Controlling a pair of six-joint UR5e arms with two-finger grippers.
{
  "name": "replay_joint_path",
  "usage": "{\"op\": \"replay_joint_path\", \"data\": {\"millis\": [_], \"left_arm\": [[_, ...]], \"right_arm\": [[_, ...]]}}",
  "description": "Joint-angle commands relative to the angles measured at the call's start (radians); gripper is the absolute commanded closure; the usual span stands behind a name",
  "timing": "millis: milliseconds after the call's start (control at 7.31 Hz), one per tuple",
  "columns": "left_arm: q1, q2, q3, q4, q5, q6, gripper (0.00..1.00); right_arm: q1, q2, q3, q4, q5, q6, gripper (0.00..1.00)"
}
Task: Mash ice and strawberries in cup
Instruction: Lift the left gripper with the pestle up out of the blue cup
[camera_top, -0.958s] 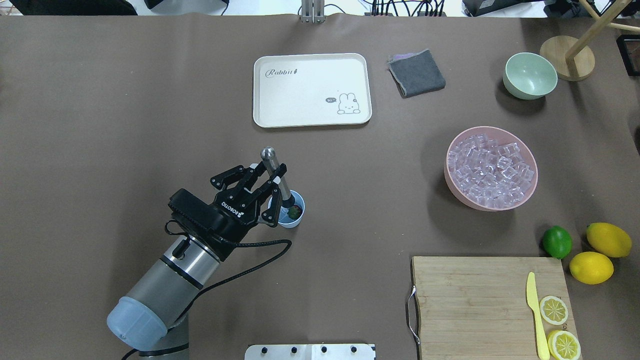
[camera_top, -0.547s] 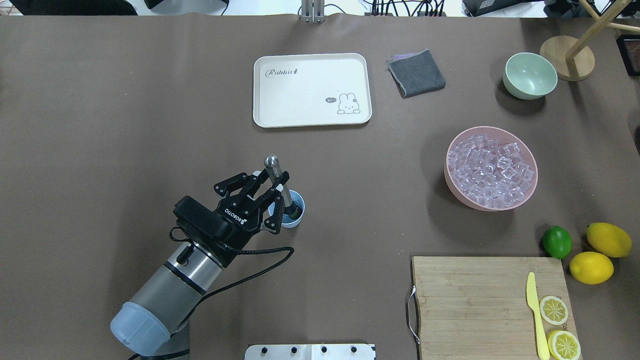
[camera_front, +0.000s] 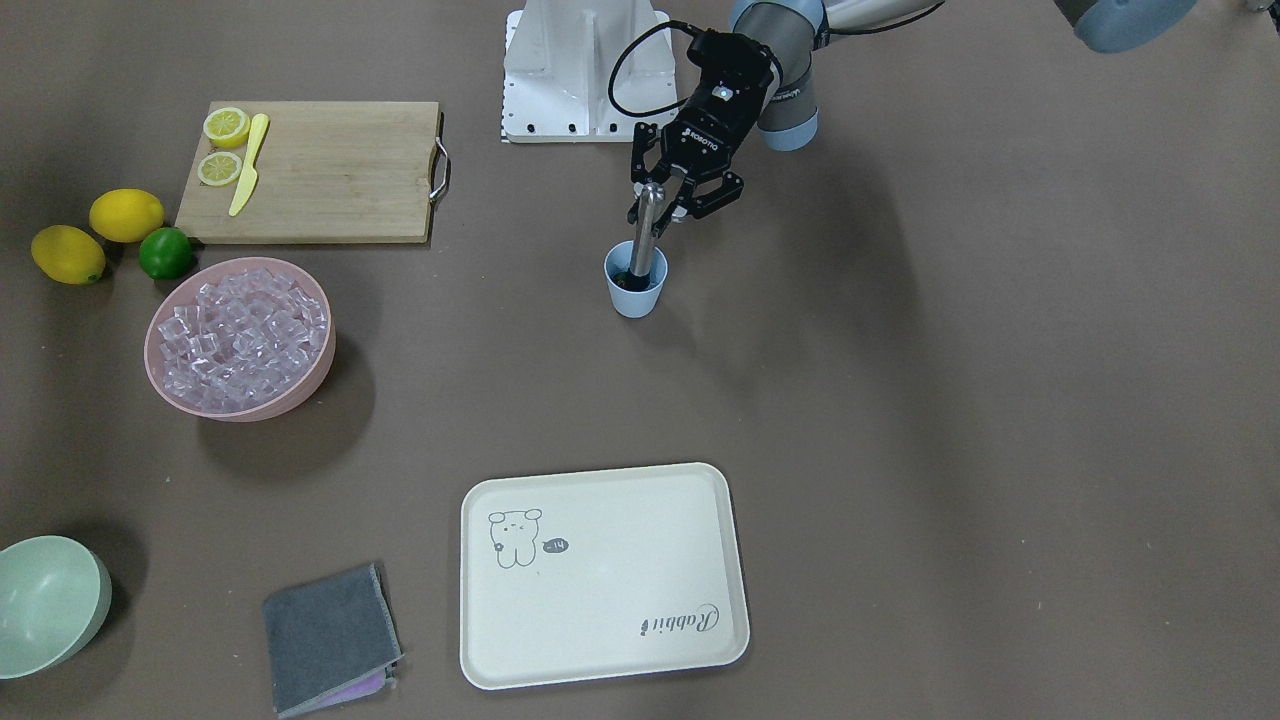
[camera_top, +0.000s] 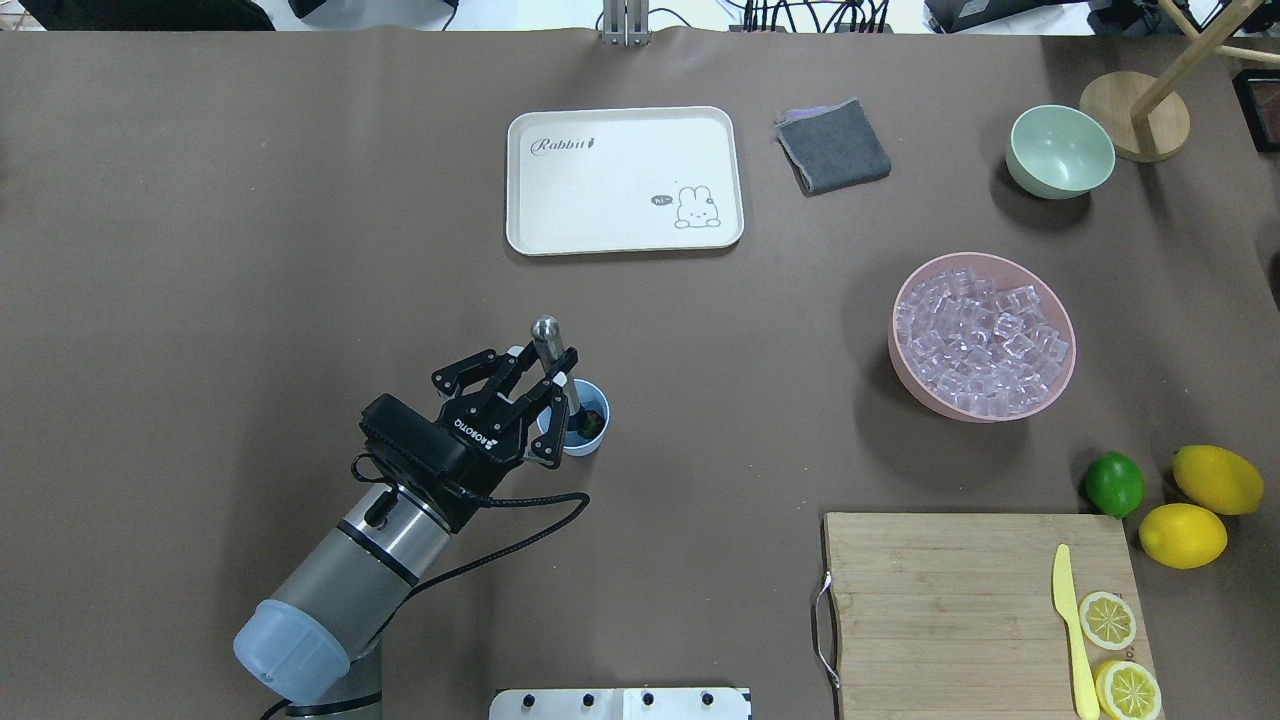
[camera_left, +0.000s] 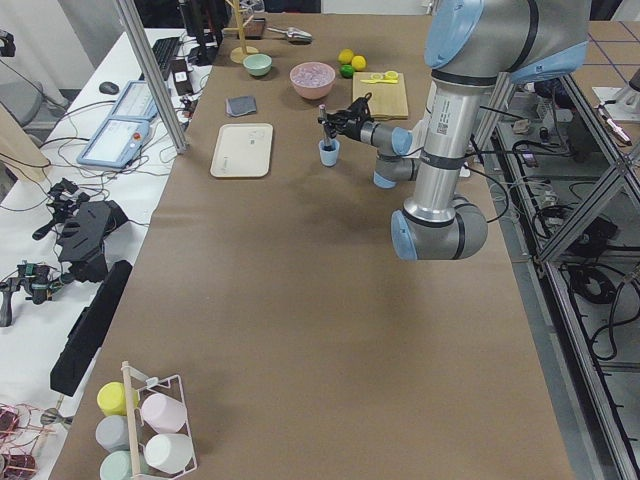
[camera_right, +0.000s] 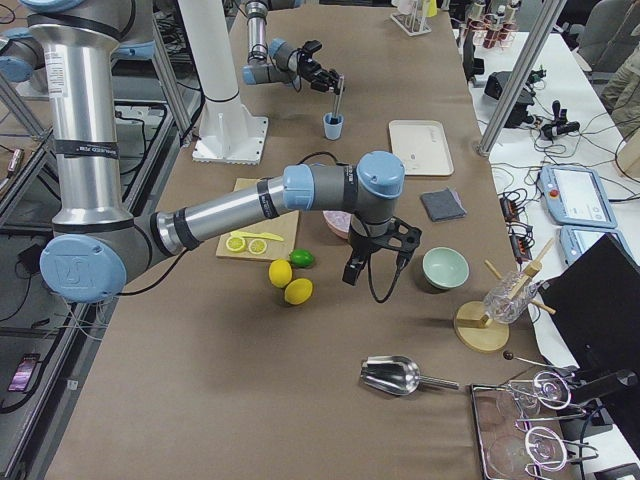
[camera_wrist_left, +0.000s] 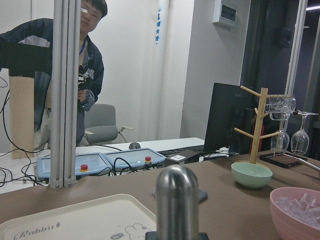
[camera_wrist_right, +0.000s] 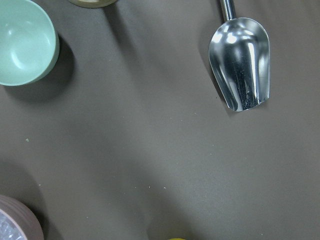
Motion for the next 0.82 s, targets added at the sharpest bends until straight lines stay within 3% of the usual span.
{"op": "replay_joint_path", "data": {"millis": [0,274,547,684], "left_arm": [[-0.008,-0.001,-0.049,0.032,-0.004,0.002,1.0],[-0.035,0.021,-0.192,0.152,-0.012,0.002,1.0],[-0.182,0.022,-0.195,0.235,-0.131,-0.028,1.0],[-0.26,0.063,-0.2,0.305,-0.224,-0.148,1.0]], "right_arm": [[0.0,0.005,0.0,0.0,0.0,0.0,0.0],[0.002,0.005,0.003,0.0,0.0,0.0,0.0],[0.006,-0.004,0.002,0.0,-0.006,-0.005,0.0],[0.012,-0.003,0.01,0.0,-0.004,-0.009,0.0]]}}
